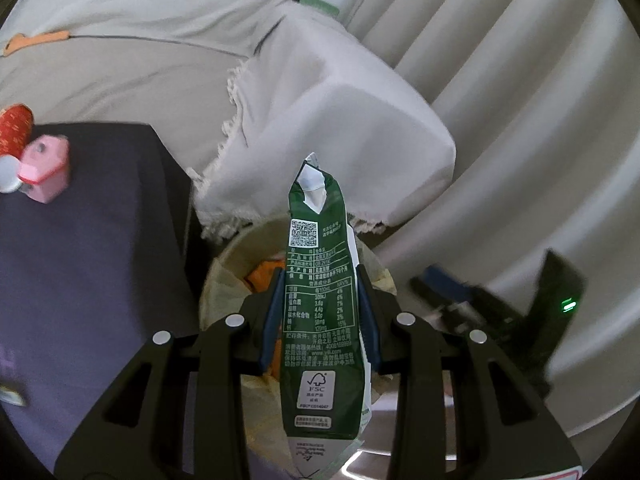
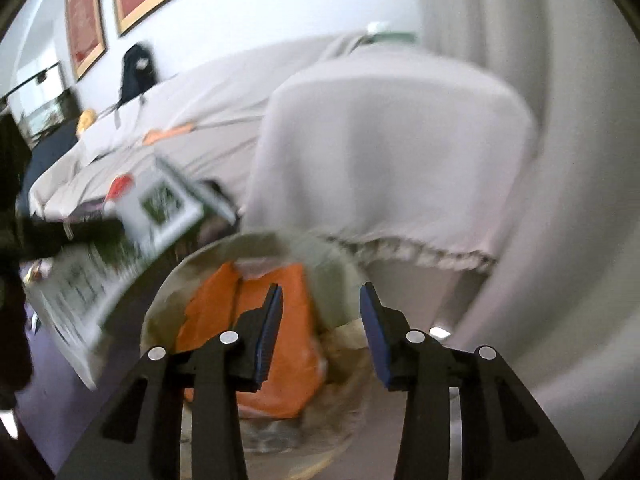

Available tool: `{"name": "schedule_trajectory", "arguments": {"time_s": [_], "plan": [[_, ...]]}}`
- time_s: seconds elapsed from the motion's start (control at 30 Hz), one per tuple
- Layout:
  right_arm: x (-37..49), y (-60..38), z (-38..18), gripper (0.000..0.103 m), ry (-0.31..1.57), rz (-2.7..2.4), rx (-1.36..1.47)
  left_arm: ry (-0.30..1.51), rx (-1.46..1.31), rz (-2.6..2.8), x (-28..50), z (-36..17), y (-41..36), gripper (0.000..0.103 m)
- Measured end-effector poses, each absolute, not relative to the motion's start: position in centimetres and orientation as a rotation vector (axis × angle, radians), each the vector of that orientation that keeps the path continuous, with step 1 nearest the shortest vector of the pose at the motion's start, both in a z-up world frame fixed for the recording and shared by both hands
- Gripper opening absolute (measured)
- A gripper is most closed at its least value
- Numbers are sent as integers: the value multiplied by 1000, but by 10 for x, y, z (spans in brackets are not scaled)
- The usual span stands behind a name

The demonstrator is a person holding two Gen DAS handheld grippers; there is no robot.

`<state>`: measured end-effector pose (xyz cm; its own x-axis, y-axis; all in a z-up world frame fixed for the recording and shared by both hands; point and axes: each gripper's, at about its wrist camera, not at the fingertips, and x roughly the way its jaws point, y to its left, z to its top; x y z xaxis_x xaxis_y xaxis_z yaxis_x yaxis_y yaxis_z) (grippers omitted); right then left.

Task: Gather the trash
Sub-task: 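Lower the orange bag and green carton into the trash bag and release both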

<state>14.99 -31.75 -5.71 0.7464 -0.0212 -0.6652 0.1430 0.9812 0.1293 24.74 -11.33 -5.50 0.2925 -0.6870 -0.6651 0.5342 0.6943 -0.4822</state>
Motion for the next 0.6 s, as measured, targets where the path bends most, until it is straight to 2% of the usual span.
{"name": "schedule_trajectory", "arguments": {"time_s": [0.2, 0.43, 0.6], "plan": [[144, -339, -49, 38, 662, -115, 244, 1005, -129, -823, 244, -95, -157, 32], [146, -350, -56, 38, 644, -112, 281, 993, 187, -772, 232, -132, -204, 32], [151, -352, -61, 38, 644, -111, 298, 1047, 177, -743, 245, -144, -205, 33]]}}
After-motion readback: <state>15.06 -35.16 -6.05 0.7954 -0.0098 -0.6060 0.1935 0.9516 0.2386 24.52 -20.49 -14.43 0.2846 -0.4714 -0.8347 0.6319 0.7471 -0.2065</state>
